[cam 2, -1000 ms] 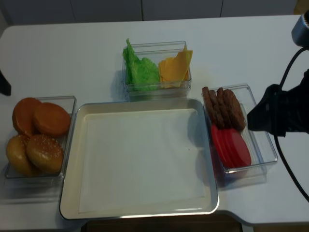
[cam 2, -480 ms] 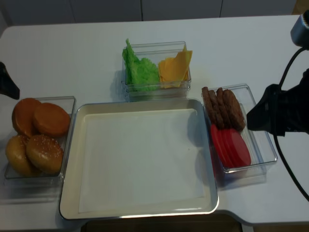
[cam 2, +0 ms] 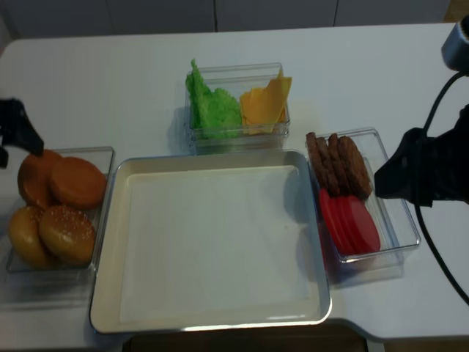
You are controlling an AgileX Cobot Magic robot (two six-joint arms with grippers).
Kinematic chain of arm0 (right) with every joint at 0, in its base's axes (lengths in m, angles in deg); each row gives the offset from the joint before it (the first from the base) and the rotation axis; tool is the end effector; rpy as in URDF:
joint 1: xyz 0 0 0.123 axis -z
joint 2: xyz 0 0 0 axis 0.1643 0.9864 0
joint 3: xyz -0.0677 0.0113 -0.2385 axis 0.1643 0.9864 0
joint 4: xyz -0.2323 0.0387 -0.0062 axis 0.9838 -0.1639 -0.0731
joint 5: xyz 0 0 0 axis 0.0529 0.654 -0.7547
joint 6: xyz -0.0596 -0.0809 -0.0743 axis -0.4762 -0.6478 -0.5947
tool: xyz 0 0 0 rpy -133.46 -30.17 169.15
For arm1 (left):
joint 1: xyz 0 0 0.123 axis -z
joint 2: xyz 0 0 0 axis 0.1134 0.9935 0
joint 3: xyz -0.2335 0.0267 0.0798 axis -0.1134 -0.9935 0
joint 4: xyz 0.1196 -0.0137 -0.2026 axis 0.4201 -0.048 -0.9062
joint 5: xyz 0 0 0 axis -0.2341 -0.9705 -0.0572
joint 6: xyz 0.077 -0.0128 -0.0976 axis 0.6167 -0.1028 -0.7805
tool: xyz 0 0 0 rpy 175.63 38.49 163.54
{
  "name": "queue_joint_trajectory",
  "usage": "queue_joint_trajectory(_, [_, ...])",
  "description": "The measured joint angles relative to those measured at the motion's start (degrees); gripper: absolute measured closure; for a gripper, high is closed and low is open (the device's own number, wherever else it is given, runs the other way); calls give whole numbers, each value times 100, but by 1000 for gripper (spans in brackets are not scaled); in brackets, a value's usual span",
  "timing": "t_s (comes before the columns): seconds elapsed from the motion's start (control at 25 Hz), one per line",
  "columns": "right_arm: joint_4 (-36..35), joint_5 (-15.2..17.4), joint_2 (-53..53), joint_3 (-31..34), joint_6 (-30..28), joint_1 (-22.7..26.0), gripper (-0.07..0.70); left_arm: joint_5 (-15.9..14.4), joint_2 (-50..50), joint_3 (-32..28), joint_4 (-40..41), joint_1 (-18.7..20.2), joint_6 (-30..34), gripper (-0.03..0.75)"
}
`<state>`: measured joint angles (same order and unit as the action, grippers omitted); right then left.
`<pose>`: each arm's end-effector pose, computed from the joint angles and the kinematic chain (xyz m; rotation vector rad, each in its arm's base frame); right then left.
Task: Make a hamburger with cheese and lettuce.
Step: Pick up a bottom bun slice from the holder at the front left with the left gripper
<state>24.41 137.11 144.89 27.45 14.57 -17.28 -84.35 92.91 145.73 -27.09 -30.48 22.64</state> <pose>0.2006 0.0758 0.2950 -0.1619 2.6098 0.6024 0.3291 0.1037 0.2096 -0.1610 2.8712 -0.3602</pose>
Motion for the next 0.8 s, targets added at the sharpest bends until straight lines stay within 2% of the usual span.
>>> queue_joint_trajectory(0.44, [-10, 0, 70, 0, 0, 0, -31, 26, 265, 0, 106, 9, -49, 115])
queue_joint_trajectory(0.8, [-10, 0, 80, 0, 0, 0, -29, 26, 265, 0, -32, 9, -49, 228])
